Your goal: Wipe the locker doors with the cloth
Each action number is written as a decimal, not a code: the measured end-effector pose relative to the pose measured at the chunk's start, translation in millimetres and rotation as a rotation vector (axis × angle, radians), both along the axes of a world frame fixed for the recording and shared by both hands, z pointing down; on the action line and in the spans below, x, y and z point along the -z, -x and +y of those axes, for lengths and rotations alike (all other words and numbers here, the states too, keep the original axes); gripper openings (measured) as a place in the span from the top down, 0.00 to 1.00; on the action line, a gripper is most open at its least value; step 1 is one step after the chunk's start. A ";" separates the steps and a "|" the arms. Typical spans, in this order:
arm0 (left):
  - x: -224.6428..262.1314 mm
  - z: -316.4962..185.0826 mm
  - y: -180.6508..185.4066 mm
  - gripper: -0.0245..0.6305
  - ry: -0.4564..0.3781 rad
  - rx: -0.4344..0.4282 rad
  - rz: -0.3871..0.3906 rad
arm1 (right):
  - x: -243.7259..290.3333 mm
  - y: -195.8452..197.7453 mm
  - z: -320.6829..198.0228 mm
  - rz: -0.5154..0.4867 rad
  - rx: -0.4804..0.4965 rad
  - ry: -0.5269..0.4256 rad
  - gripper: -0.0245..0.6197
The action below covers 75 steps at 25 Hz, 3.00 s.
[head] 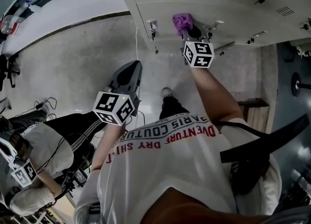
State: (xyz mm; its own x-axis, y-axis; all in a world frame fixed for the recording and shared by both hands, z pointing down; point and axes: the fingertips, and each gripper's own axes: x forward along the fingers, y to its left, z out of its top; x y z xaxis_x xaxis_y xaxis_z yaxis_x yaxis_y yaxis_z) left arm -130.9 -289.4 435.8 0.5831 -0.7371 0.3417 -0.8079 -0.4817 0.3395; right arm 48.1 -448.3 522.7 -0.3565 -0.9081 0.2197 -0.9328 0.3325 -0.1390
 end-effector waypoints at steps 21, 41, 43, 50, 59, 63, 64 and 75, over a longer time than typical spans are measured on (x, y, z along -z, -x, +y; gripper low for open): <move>2.9 13.4 1.6 0.96 0.002 -0.013 0.028 | 0.9 -51.8 28.0 -0.017 -0.047 -0.005 0.89; -20.3 10.8 60.0 0.96 0.043 0.149 0.020 | -89.2 118.1 2.3 0.046 0.281 0.109 0.88; -21.6 10.6 58.3 0.96 0.047 0.140 0.014 | -92.5 118.2 0.1 0.053 0.278 0.114 0.88; -24.6 7.2 50.5 0.96 0.057 0.116 0.002 | -93.5 114.1 -4.5 0.052 0.272 0.113 0.88; -30.4 -2.0 14.8 0.96 0.061 0.033 0.010 | -87.0 74.0 -4.4 0.055 0.230 0.102 0.88; -34.7 -5.6 -4.2 0.96 0.065 -0.006 0.019 | -82.4 44.8 -4.3 0.053 0.186 0.089 0.88; -35.7 -6.4 -9.0 0.96 0.066 -0.016 0.021 | -82.1 36.1 -4.2 0.055 0.173 0.088 0.88; -44.9 -12.2 -44.0 0.96 0.075 -0.100 0.038 | -83.6 -74.3 -1.7 0.063 -0.036 0.100 0.88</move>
State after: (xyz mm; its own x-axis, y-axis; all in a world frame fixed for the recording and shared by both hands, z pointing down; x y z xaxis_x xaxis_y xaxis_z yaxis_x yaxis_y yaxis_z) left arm -86.9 -301.6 480.8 0.6657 -0.6481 0.3700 -0.7432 -0.5313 0.4066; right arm 122.3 -450.0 606.3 -0.3067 -0.8926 0.3304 -0.9518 0.2862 -0.1103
